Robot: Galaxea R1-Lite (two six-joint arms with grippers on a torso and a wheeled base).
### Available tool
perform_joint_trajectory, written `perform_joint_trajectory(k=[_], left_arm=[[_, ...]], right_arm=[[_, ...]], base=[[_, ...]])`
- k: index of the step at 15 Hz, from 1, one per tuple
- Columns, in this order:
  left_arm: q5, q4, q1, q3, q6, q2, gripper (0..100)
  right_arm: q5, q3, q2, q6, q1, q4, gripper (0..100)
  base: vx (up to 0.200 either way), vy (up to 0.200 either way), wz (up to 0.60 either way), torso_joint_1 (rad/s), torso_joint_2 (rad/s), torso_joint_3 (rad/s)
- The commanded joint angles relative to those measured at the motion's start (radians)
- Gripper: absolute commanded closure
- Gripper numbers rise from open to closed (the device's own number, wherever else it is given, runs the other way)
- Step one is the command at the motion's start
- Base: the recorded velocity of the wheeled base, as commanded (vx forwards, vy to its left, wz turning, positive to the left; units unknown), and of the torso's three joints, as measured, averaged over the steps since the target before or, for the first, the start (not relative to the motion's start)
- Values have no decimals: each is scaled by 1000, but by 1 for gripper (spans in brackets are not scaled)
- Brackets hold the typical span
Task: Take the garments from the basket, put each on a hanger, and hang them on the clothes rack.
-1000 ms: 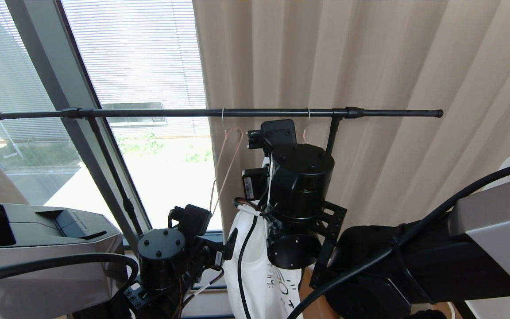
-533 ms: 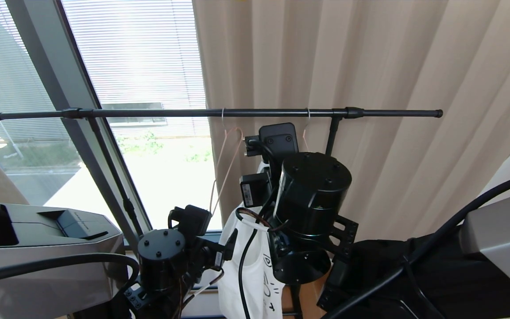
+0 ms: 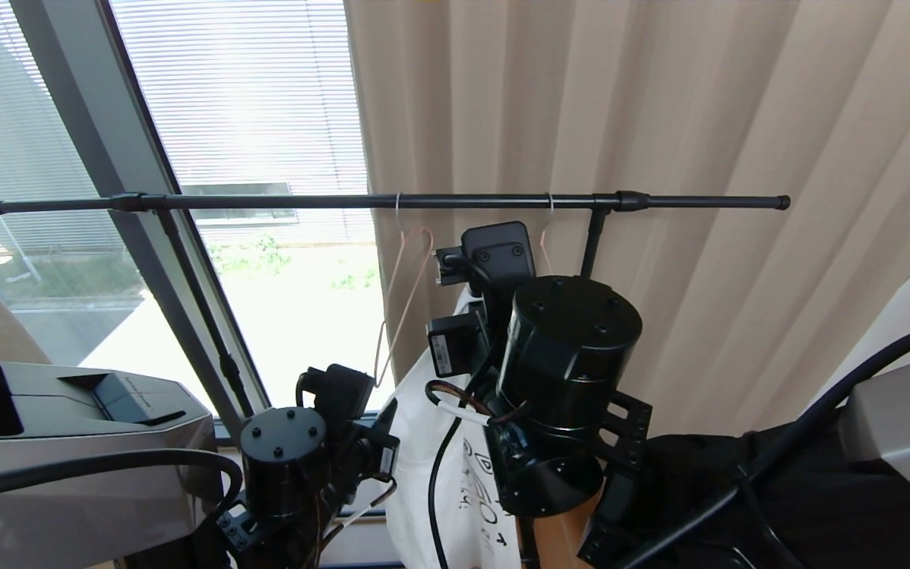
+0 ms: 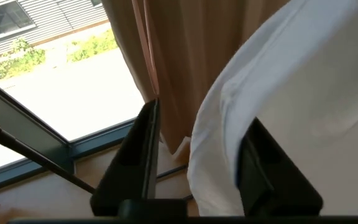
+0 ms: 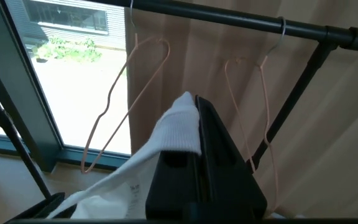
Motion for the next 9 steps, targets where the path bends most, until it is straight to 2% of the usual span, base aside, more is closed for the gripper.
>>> perform_joint_trajectory(k=[1, 4, 9], left_arm=[[-3, -1, 3, 8, 2, -26, 100], [-6, -1, 17, 8, 2, -52, 100], [-8, -1, 60, -2, 26, -131, 100]], right_arm=[[15, 2, -2, -3, -29, 0, 100], [23, 2, -2, -8, -69, 1, 100], [130, 76, -25, -52, -117, 0, 100]], base=[[0, 0, 0, 0, 0, 0], [0, 0, 0, 0, 0, 0], [0, 0, 0, 0, 0, 0]])
